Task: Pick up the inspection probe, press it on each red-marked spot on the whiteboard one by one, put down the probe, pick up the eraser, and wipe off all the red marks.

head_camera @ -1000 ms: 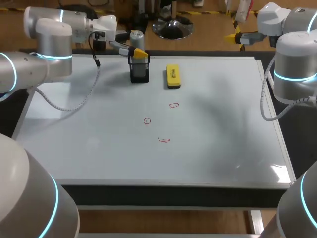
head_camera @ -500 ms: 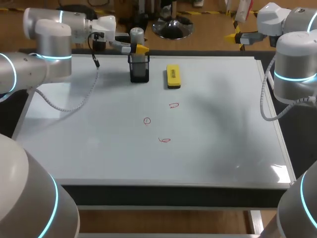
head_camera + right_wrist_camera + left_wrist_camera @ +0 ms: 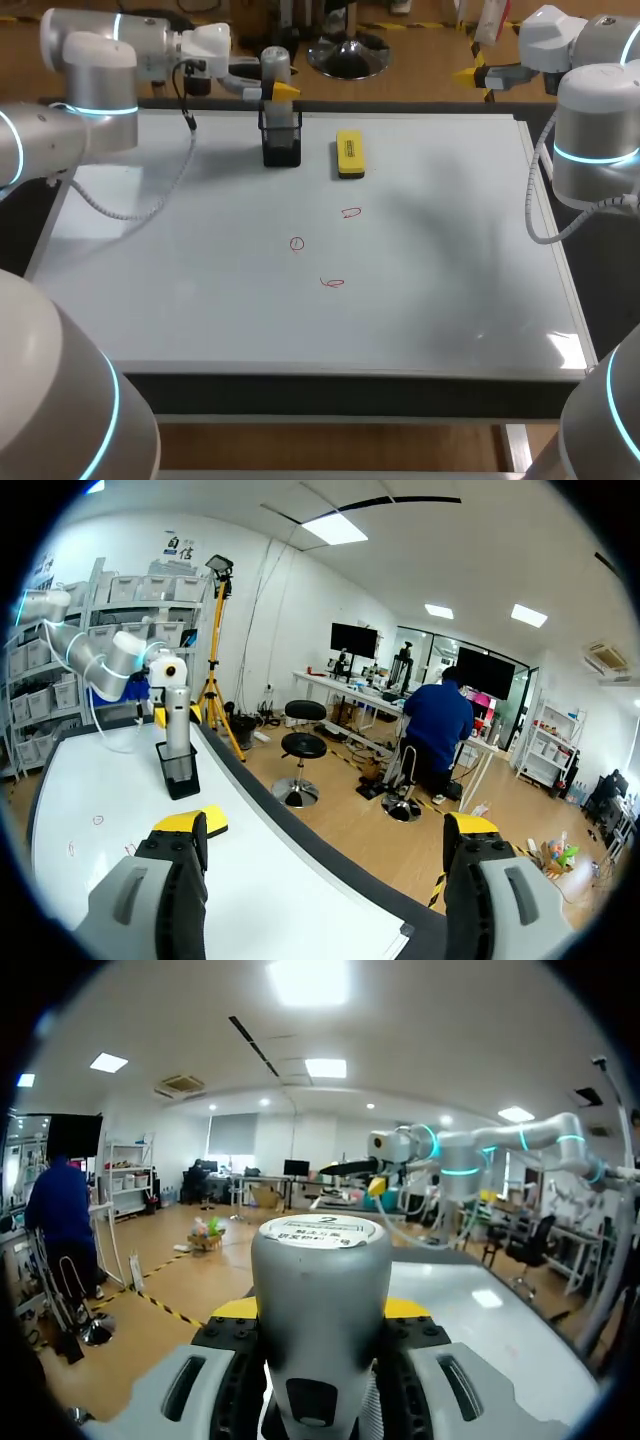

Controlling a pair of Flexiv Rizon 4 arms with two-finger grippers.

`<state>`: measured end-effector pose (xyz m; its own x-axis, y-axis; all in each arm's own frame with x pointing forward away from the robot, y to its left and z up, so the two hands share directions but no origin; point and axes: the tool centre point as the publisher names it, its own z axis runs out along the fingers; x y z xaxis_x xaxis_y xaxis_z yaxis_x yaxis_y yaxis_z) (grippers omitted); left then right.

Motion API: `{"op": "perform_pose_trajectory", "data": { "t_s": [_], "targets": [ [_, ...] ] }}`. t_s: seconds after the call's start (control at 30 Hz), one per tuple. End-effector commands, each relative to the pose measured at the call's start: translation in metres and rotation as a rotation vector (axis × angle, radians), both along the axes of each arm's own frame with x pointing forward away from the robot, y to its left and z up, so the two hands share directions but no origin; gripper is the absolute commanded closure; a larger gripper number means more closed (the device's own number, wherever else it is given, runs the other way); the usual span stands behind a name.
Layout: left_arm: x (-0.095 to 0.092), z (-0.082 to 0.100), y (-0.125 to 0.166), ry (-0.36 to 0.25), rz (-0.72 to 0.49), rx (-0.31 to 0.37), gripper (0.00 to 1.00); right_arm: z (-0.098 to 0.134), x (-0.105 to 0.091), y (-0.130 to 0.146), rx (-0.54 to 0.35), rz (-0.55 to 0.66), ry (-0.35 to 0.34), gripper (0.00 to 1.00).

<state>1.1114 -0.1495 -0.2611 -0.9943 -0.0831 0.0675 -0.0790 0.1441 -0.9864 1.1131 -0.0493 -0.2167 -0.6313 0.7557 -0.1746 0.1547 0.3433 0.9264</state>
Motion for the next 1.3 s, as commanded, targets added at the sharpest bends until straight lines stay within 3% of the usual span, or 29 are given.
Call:
{"op": "perform_pose_trajectory", "data": {
  "t_s": [0.03,0.73,1.0,1.3],
  "targets": [
    [-0.010,0.018,-0.001,-0.017,0.016,0.031,1.00,0.000,0.000,0.000,0.000,0.001,0.001,0.00],
    [-0.015,0.073,-0.004,-0.045,0.020,0.026,1.00,0.000,0.000,0.000,0.000,0.001,0.001,0.00],
    [-0.020,0.106,0.002,-0.074,0.032,0.007,1.00,0.000,0.000,0.000,0.000,0.001,0.001,0.00],
    [-0.025,0.113,0.028,-0.093,0.057,0.010,1.00,0.000,0.000,0.000,0.000,0.001,0.001,0.00]
  ]
}}
